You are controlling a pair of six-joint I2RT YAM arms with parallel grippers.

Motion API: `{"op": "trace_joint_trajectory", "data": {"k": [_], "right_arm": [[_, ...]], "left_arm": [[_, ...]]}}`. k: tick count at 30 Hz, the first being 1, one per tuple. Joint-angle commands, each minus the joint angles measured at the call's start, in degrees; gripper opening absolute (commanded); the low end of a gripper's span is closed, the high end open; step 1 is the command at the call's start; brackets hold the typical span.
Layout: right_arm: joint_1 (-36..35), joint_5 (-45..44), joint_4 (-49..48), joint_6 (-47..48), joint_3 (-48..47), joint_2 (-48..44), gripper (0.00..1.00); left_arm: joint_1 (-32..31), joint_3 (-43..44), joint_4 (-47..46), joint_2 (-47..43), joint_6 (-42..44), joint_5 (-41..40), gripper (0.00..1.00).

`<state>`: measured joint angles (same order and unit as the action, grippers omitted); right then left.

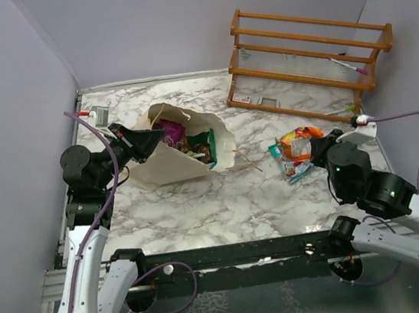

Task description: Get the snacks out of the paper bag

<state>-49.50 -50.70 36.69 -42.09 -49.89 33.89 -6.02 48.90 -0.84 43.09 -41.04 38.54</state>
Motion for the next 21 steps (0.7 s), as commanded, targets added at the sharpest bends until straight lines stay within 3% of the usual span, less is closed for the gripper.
{"op": "trace_joint_trajectory", "data": {"k": [1,5,8,12,16,21], "right_arm": [[-0.16,-14.57,14.71,-14.73,1.95,3.32,0.01],[-0.16,-10.95,10.77,-17.26,7.81,5.64,0.08],[-0.16,-8.77,6.66,-18.01,12.94,5.88,0.01],[-0.16,-9.99,3.0,-18.01,16.57,5.0,0.01],[-0.08,-13.31,-6.89,-7.77,18.0,5.92,0.01],[0.62,-13.38,-12.99,-2.04,16.33,10.55,0.01]], "left_arm": [[-0.22,3.72,-0.02,-0.74,-0.49,2.23,0.0],[-0.22,3.04,-2.36,-1.87,-2.62,2.15,0.0],[-0.21,3.04,-2.08,-1.69,-3.02,2.4,0.0],[-0.21,3.38,-0.69,-1.58,-2.77,2.5,0.0],[-0.22,3.43,0.31,-1.87,-2.32,1.98,0.0],[-0.17,3.92,1.07,-1.55,-2.03,1.8,0.0]]}}
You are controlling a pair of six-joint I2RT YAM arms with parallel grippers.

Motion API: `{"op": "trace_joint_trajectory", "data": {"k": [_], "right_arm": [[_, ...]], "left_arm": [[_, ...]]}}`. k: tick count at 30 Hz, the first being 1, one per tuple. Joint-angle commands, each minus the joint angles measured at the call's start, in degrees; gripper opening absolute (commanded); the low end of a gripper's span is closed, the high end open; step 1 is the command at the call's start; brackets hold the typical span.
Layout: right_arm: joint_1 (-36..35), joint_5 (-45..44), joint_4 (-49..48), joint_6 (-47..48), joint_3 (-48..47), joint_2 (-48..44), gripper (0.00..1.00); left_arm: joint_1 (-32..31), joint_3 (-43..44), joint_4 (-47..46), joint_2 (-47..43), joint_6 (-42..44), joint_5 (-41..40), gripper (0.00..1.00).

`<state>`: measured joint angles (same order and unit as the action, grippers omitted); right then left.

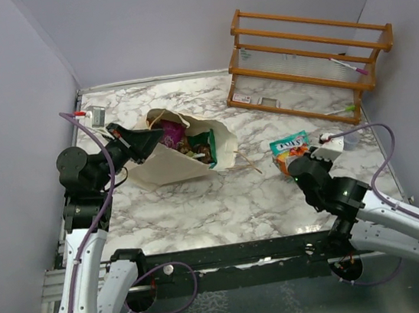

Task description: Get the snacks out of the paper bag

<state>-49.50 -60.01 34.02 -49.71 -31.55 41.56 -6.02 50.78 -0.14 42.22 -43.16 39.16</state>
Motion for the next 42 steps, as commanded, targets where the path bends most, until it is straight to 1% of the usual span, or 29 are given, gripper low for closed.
{"op": "trace_joint_trajectory", "data": {"k": [1,4,6,7,8,10,12,15,18,19,21,24,26,27,28,30,32,33,37,39,42], "right_arm": [[1.52,-3.42,-10.59,5.59,-2.47,4.19,0.01],[6.93,2.14,-12.26,5.85,-3.3,7.35,0.01],[13.38,9.22,-14.49,6.72,-3.25,8.62,0.01],[18.18,13.97,-16.26,7.85,-2.9,9.07,0.01],[21.43,19.72,-18.38,8.64,-2.47,9.5,0.01],[26.87,25.95,-21.12,8.86,-2.06,11.1,0.01],[29.81,27.53,-21.2,7.64,-2.82,14.43,0.01],[30.44,26.08,-23.47,9.09,-3.64,19.66,0.01],[31.15,25.77,-22.83,7.12,-4.87,24.47,0.02],[31.46,26.33,-22.84,6.53,-4.94,25.67,0.04],[31.92,27.78,-23.36,5.96,-4.64,27.34,0.1],[32.18,30.34,-24.68,7.43,-3.81,28.05,0.25],[32.18,31.35,-25.88,10.28,-3.43,27.13,0.45],[32.18,32.21,-26.21,11.85,-3.43,26.38,0.57],[32.18,33.48,-26.28,13.5,-3.58,25.52,0.73],[32.18,34.65,-25.35,15.77,-4.37,23.57,0.86],[32.18,35.85,-22.7,16.48,-6.21,21.75,0.94],[32.18,37.67,-21.55,17.35,-7.23,20.94,0.96],[32.18,47.98,-19.12,21.78,-9.84,17.16,0.98],[32.18,56.68,-20.11,24.51,-9.7,14.96,0.97],[32.18,75.77,-27.12,30.52,-7.19,11.79,0.96]], "left_arm": [[-0.21,2.11,0.4,-0.7,0.11,1.19,0.0],[-0.22,2.44,0.4,-0.48,0.21,1.63,0.0],[-0.22,2.48,0.61,-0.54,0.51,1.65,0.0],[-0.22,2.43,0.71,-0.57,0.6,1.82,0.0],[-0.22,2.43,0.86,-0.58,0.76,1.88,0.0],[-0.22,2.47,1.46,-0.58,1.37,1.73,0.0],[-0.22,2.76,2.02,-0.35,1.73,1.71,0.0],[-0.22,3.49,3.46,-0.15,2.5,1.77,0.0],[-0.22,3.51,3.84,-0.58,2.79,1.44,0.0],[-0.21,3.44,3.91,-0.65,2.63,1.45,0.0],[-0.17,3.0,3.71,-0.9,2.19,1.42,0.0],[-0.22,1.82,2.22,-1.3,0.79,1.91,0.0],[-0.22,0.93,1.46,-1.2,-0.61,2.4,0.0],[-0.22,0.61,1.01,-1.13,-1.33,2.94,0.0],[-0.22,0.1,0.27,-1.05,-2.19,3.57,0.0],[-0.22,-0.96,-1.5,-1.14,-4.04,4.69,0.0],[-0.22,-2.44,-4.22,-1.33,-6.27,5.83,0.0],[-0.22,-2.99,-5.23,-1.35,-7.15,6.24,0.0],[-0.23,-4.44,-7.38,-1.33,-8.87,8.29,0.0],[-0.28,-5.02,-8.26,-1.27,-9.4,9.42,0.0],[-0.31,-5.32,-8.7,-1.13,-9.75,10.83,0.0]]}}
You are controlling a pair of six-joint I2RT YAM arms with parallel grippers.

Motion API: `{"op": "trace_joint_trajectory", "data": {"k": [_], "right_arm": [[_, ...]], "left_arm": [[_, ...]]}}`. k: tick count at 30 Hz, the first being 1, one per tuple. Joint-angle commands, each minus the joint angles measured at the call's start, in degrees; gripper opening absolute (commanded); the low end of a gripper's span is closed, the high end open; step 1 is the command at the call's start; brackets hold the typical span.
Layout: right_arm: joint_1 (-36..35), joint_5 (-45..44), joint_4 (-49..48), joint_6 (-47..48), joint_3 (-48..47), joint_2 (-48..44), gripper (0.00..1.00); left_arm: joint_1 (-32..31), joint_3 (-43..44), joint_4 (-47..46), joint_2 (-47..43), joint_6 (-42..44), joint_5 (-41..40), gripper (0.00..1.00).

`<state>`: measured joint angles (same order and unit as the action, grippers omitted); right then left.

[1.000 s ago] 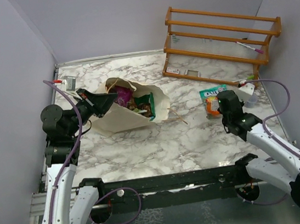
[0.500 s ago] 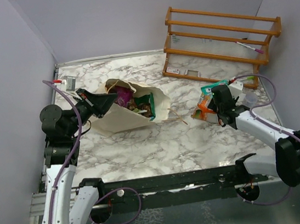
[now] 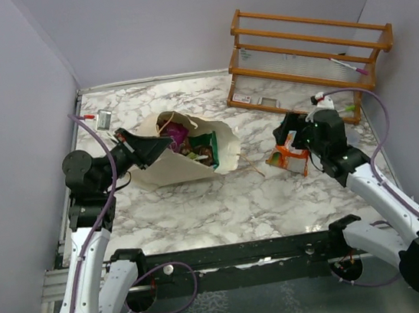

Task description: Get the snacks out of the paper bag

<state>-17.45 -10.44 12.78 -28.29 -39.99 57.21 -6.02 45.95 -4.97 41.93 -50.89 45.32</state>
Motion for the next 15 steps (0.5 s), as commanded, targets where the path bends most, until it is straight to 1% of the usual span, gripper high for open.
{"op": "trace_joint_trajectory", "data": {"k": [1,4,6,8,12,14,15], "right_arm": [[0.14,32.71,-8.08,9.98,1.79,-4.41,0.95],[-0.13,48.62,-14.44,8.24,2.47,-3.62,0.93],[-1.81,53.86,-19.19,5.66,2.65,-2.34,0.92],[-6.16,52.92,-19.95,5.86,1.61,-1.1,0.9],[-17.1,44.16,-18.14,9.42,-1.46,1.87,0.88],[-20.49,39.21,-18.49,9.42,-2.09,3.88,0.84],[-21.4,37.29,-18.65,8.82,-2.41,5.03,0.8]], "left_arm": [[-0.31,-0.59,-3.86,-0.93,-2.02,4.86,0.0],[-0.31,-1.16,-5.01,-1.29,-2.67,5.46,0.0],[-0.44,-2.0,-7.3,-1.46,-4.37,5.96,0.0],[-0.68,-2.88,-9.56,-1.48,-6.42,6.74,0.0],[-1.71,-4.07,-11.04,-2.2,-8.21,6.61,0.0],[-2.31,-4.43,-10.89,-2.58,-8.57,6.07,0.0],[-2.61,-4.65,-10.85,-2.66,-8.79,5.88,0.0]]}}
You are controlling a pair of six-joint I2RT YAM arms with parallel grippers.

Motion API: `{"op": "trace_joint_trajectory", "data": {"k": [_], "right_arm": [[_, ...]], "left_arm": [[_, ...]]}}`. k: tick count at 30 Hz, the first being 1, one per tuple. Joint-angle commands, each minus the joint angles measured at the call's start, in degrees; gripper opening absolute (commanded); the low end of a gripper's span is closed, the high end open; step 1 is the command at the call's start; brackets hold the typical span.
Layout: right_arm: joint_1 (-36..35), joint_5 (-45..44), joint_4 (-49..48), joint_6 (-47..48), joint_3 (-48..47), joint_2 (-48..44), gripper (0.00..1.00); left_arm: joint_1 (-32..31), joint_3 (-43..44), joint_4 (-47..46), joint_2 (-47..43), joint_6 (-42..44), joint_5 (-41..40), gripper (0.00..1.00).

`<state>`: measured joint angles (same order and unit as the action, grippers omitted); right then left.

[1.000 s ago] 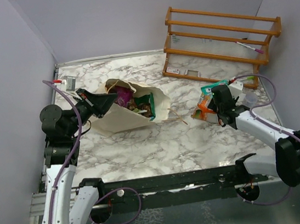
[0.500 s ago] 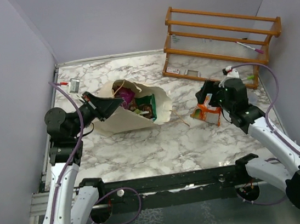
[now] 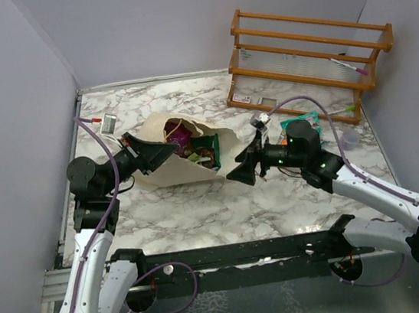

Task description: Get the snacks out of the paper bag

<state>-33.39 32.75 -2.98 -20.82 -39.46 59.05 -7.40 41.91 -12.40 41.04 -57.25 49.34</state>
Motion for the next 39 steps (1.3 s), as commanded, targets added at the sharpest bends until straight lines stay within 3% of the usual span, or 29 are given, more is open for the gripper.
{"op": "trace_joint_trajectory", "data": {"k": [1,5,10,15,18,21,24,28,31,35,39], "right_arm": [[-6.07,-7.39,-2.93,0.84,-3.35,4.41,0.77],[-7.57,-11.05,-3.22,0.37,-5.41,7.7,0.58],[-10.22,-13.62,-6.15,-0.46,-6.22,10.03,0.44],[-19.1,-26.9,-9.46,-1.88,-6.65,15.25,0.32],[-25.62,-34.33,-11.3,-2.9,-8.74,19.7,0.31],[-31.94,-36.88,-12.14,-2.62,-12.41,24.13,0.32],[-33.45,-37.34,-11.2,-1.86,-14.32,25.83,0.34],[-33.38,-46.57,-11.25,0.01,-10.61,22.5,0.39],[-33.39,-52.38,-12.14,6.16,-8.26,20.78,0.47],[-33.41,-53.52,-11.82,16.26,-6.96,20.49,0.6],[-33.39,-46.78,-17.43,26.37,-3.91,19.55,0.63]], "left_arm": [[-1.56,-0.68,-3.25,-1.88,-2.42,1.84,0.0],[-2.46,-0.39,-0.63,-2.41,-1.73,1.36,0.0],[-3.1,0.16,1.93,-3.34,-0.94,0.58,0.0],[-3.24,3.09,8.49,-3.39,2.18,-1.83,0.0],[-3.24,6.14,16.47,-3.03,6.18,-5.55,0.0],[-3.24,6.73,18.3,-2.67,6.74,-7.36,0.0],[-3.22,6.52,18.22,-2.57,5.99,-8.11,0.0],[-3.24,6.84,18.73,-2.46,7.03,-7.38,0.0],[-3.24,7.93,20.74,-1.91,9.17,-7.33,0.0],[-3.23,8.79,21.72,-1.35,10.25,-6.95,0.0],[-3.24,8.72,21.89,-1.41,10.75,-7.07,0.0]]}}
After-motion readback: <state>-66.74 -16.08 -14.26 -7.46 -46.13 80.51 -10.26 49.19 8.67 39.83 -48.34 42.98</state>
